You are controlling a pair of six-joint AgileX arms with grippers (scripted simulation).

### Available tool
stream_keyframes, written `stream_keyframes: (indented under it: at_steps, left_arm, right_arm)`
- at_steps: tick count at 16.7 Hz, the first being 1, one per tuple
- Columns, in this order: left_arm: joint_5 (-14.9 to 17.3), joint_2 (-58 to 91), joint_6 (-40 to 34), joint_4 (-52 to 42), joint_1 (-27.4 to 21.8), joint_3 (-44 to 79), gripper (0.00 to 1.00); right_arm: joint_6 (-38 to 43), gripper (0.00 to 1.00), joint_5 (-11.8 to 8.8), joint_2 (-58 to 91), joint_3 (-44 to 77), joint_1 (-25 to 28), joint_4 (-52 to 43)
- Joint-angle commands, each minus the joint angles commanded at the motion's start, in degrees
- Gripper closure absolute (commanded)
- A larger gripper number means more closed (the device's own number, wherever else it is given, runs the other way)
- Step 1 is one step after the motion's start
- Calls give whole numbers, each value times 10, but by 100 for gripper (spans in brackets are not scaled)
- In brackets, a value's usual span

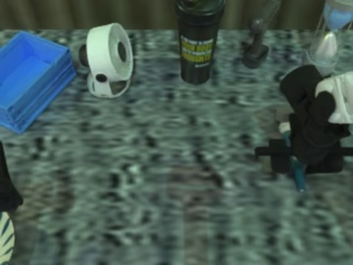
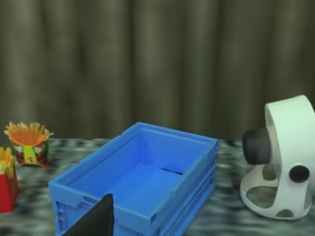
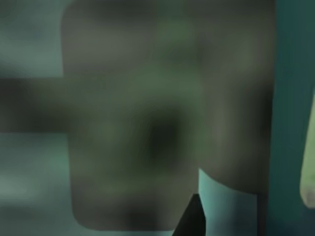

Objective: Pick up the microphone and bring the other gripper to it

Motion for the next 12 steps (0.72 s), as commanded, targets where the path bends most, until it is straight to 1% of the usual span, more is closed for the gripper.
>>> stream_keyframes:
  at_steps: [2, 3, 5, 6, 9, 12]
  left_arm:
    - [0, 0, 0, 0, 0, 0, 0]
    - [0, 0, 0, 0, 0, 0, 0]
    - [0, 0, 0, 0, 0, 0, 0]
    - [0, 0, 0, 0, 0, 0, 0]
    - [0, 0, 0, 0, 0, 0, 0]
    - [0, 0, 0, 0, 0, 0, 0]
  right_arm:
    - [0, 100, 0, 0, 0, 0, 0]
    - [-6, 100, 10, -38, 14, 2, -21]
    - [-8, 100, 8, -39, 13, 2, -14]
    - [-11, 100, 3, -41, 10, 2, -1]
    - [-28, 100, -22, -54, -6, 3, 70]
    - [-53, 100, -62, -77, -34, 2, 185]
